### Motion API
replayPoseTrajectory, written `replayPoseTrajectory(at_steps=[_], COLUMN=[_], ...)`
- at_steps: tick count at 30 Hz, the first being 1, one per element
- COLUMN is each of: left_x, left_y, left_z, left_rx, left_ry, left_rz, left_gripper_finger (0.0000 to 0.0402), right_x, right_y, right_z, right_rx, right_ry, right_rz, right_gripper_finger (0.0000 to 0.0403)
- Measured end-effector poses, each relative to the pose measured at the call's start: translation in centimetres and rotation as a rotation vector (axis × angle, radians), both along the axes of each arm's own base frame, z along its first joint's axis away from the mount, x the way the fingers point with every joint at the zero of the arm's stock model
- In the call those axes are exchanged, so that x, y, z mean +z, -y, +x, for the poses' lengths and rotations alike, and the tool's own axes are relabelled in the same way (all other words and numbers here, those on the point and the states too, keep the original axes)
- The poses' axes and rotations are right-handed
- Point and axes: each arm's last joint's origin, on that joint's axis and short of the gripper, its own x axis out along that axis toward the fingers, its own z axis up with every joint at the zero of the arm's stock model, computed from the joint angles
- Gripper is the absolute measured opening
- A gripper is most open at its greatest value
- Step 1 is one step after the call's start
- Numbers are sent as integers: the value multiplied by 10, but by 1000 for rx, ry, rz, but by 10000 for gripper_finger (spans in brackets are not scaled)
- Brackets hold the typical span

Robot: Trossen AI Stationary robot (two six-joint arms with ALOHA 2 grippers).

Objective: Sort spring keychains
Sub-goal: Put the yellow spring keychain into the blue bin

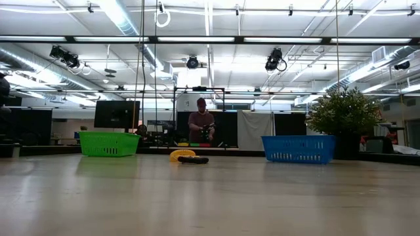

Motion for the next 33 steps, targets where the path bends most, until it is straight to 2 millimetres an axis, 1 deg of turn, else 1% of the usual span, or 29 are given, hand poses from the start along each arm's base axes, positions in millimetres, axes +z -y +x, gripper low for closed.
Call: replayPoseTrajectory(at_steps=[3, 5, 11, 14, 18, 21, 23, 26, 30, 33], left_x=[1, 4, 4, 3, -4, -13, -19, -28, -40, -56], left_y=[8, 12, 13, 14, 15, 12, 8, 0, -12, -20], left_z=[4, 7, 9, 20, 51, 77, 89, 111, 138, 155], left_rx=[-200, -275, -293, -292, -289, -275, -274, -299, -380, -369], left_ry=[18, 41, 38, 32, 1, -29, -52, -56, -30, -80], left_rz=[-2, 1, 21, 50, 89, 99, 95, 82, 45, 2], left_gripper_finger=[202, 192, 147, 128, 114, 107, 104, 99, 90, 82], right_x=[0, 0, 0, 0, 1, 2, 3, 9, 19, 24], right_y=[0, 0, 0, 0, 0, 0, 0, -2, -3, -3], right_z=[0, 0, 0, 0, -1, -2, -4, -14, -32, -43], right_rx=[0, 0, 0, 1, 2, 3, 5, 13, 20, 20], right_ry=[0, 0, 0, 0, 5, 5, 9, 27, 71, 87], right_rz=[0, 0, 0, -7, -14, -14, -14, -18, -29, -29], right_gripper_finger=[217, 217, 217, 217, 217, 217, 217, 217, 217, 217])
